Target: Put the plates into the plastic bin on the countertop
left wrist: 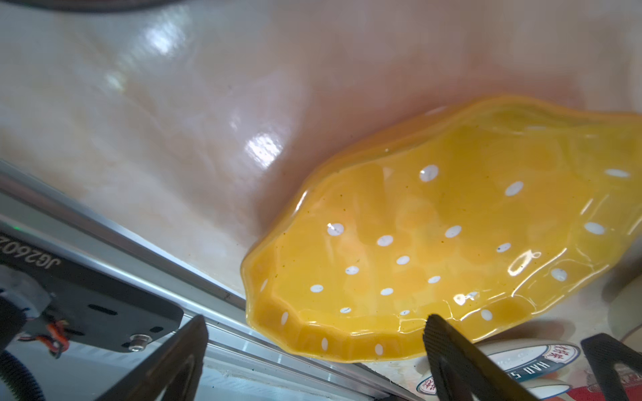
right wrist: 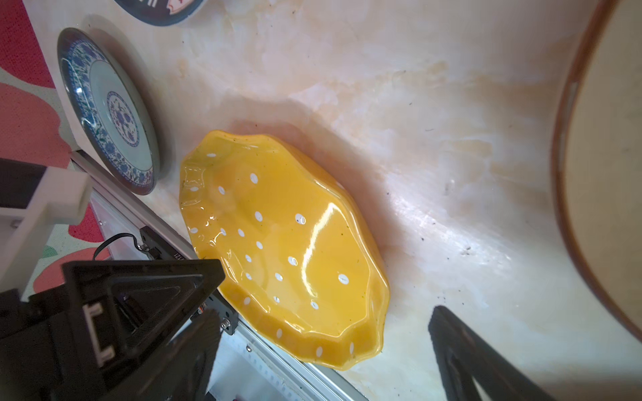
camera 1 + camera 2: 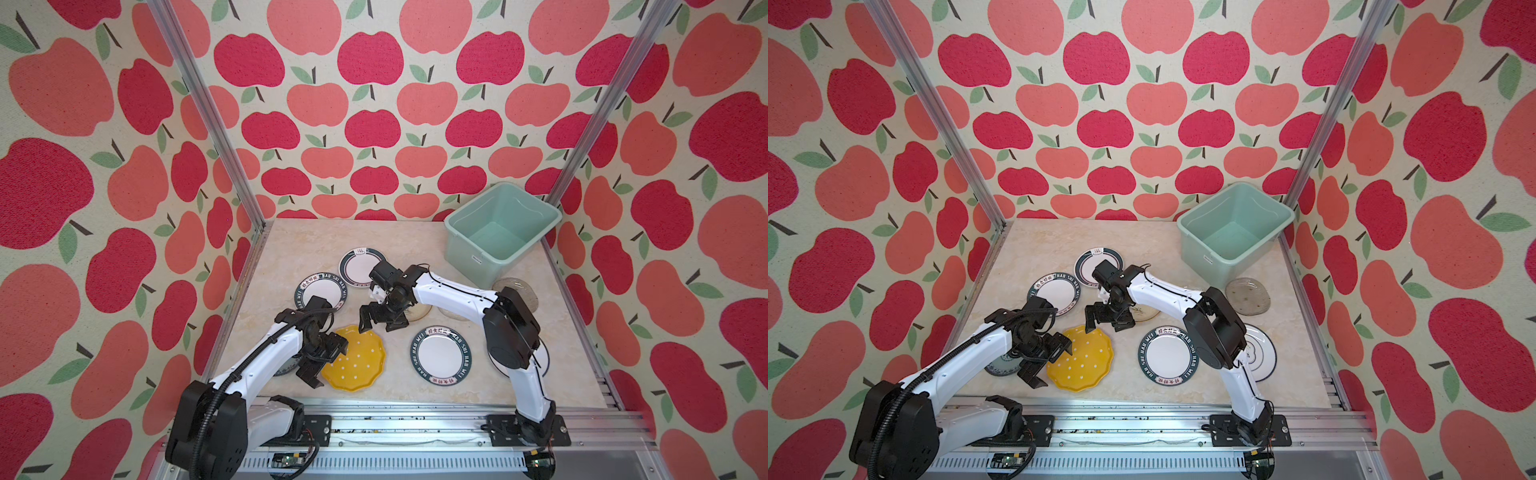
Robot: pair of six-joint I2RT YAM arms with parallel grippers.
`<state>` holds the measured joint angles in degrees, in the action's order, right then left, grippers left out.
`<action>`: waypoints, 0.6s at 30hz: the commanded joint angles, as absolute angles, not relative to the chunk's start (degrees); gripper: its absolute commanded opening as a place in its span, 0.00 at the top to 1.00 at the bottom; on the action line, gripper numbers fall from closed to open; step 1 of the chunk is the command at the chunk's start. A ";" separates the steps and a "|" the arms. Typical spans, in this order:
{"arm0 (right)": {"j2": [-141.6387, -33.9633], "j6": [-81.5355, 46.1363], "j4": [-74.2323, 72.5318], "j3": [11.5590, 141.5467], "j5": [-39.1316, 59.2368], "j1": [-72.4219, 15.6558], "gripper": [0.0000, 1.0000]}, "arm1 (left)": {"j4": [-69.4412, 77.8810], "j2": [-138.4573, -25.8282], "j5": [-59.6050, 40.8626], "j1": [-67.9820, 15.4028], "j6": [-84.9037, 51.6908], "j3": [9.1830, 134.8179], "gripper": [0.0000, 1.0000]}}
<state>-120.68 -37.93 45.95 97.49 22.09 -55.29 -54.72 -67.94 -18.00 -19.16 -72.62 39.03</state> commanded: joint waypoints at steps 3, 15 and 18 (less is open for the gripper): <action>-123.44 -39.69 45.70 98.71 25.39 -55.54 0.04 | -52.61 -69.07 -16.08 -19.60 -76.38 38.14 0.01; -124.90 -42.18 43.17 98.15 27.23 -55.37 0.04 | -50.22 -71.32 -16.22 -20.03 -76.02 36.42 0.00; -124.60 -43.05 41.85 97.03 27.70 -55.28 0.04 | -49.63 -70.71 -16.01 -20.43 -76.55 35.46 0.01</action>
<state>-124.38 -41.17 43.13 97.51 26.48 -55.29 -49.47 -70.89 -17.37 -19.94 -74.39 36.71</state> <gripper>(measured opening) 0.962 0.996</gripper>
